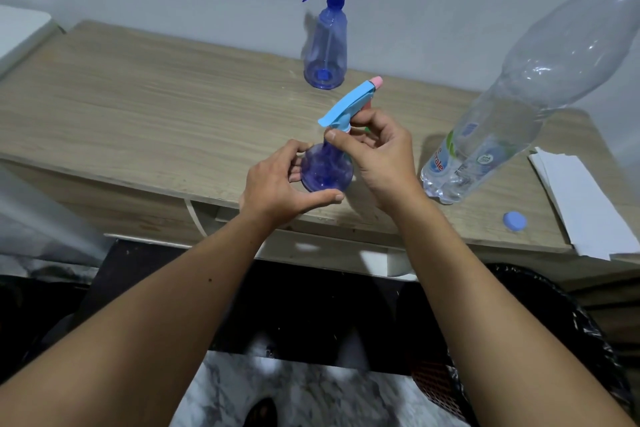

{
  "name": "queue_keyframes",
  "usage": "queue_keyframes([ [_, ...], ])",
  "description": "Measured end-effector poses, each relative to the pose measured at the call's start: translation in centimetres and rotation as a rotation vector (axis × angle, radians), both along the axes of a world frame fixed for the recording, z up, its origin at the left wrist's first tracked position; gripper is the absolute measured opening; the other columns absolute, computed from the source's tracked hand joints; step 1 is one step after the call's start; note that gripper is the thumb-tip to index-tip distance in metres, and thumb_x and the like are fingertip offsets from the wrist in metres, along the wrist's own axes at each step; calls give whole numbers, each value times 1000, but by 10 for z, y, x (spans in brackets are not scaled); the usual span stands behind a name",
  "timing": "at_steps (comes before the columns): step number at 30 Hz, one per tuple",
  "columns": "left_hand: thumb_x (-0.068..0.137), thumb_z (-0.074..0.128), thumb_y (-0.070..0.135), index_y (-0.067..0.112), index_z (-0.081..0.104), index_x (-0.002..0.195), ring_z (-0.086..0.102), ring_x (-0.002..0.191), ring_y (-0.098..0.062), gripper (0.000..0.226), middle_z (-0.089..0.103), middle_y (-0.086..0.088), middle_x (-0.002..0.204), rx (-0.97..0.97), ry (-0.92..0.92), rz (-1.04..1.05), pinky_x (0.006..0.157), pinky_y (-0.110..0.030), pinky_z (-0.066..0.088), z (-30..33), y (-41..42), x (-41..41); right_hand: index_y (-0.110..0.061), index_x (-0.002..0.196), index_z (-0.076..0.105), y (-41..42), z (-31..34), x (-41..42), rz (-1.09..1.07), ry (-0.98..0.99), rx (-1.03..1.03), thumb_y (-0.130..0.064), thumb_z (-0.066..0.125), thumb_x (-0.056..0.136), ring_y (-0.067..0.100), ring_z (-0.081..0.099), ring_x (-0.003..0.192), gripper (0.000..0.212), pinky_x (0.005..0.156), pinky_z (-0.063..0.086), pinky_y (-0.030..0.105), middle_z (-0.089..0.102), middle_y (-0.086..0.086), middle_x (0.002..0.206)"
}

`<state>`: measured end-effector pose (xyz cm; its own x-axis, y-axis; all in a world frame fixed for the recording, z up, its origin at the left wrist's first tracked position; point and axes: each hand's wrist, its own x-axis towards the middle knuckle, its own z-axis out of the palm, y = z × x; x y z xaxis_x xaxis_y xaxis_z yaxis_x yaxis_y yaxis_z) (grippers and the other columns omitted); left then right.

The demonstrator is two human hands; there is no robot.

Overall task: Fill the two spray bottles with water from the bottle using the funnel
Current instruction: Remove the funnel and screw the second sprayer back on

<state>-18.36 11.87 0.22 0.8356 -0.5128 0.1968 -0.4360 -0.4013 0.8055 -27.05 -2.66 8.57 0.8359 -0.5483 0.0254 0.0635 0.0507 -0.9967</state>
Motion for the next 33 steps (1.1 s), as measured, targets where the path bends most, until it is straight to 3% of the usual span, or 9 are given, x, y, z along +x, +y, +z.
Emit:
queue_keyframes([
  [9, 49, 101, 70, 30, 65, 136, 75, 102, 0, 103, 78, 12, 114, -103, 118, -1, 92, -31, 65, -2, 0, -4, 5, 125, 69, 1, -2, -3, -23, 37, -103, 0, 82, 87, 5, 75, 91, 40, 84, 59, 19, 76, 16, 108],
  [12, 42, 104, 66, 18, 57, 150, 73, 112, -5, 126, 73, 4, 125, -161, 175, -5, 94, -34, 65, -2, 2, -4, -1, 123, 71, 6, 2, -6, -64, 47, -105, -3, 84, 85, -3, 75, 86, 39, 78, 57, 13, 77, 3, 101],
  [16, 37, 107, 59, 13, 49, 155, 66, 120, -12, 140, 60, -1, 134, -124, 83, -59, 96, -33, 62, 2, 13, 0, -13, 107, 74, 11, 1, -11, -147, 47, -113, -12, 92, 79, 6, 78, 87, 32, 79, 59, 19, 80, 1, 98],
  [20, 59, 85, 79, 21, 52, 150, 61, 122, -6, 113, 59, 5, 137, 57, -175, -109, 103, -30, 51, 9, 48, 19, -20, 103, 70, 15, -10, -14, -292, 39, -202, -31, 99, 71, 18, 71, 87, 44, 80, 64, 34, 73, 11, 106],
  [23, 80, 61, 79, 15, 54, 148, 58, 134, -23, 94, 61, -6, 145, 225, -323, -85, 111, -45, 50, 12, 78, 50, -37, 110, 60, 22, -16, -13, -333, -6, -325, -36, 98, 67, 18, 66, 111, 58, 96, 59, 35, 60, 2, 128],
  [26, 85, 41, 87, 13, 44, 160, 38, 157, -30, 105, 46, -12, 166, 476, -312, -85, 127, -50, 33, 16, 99, 82, -32, 133, 51, 29, -18, -9, -275, -28, -315, -27, 98, 68, 7, 56, 130, 81, 108, 51, 32, 53, -9, 142],
  [29, 80, 16, 99, 11, 20, 171, 8, 167, -22, 126, 17, -8, 179, 701, -286, -111, 135, -47, 8, 7, 111, 99, -27, 147, 45, 35, -17, -1, -228, -38, -271, -21, 98, 72, 4, 53, 136, 92, 112, 49, 31, 54, -17, 144],
  [31, 76, 3, 103, 14, 9, 173, -1, 167, -17, 132, 6, -4, 181, 757, -300, -100, 135, -44, 0, -4, 114, 103, -25, 146, 47, 36, -18, 6, -230, -53, -225, -18, 94, 78, 5, 61, 127, 83, 108, 53, 31, 58, -20, 138],
  [33, 77, 3, 102, 16, 4, 173, -4, 167, -15, 129, 2, -2, 181, 764, -301, -85, 135, -43, -2, -8, 113, 104, -26, 142, 51, 36, -17, 12, -229, -66, -174, -14, 88, 85, 5, 70, 105, 69, 96, 56, 25, 61, -18, 135],
])
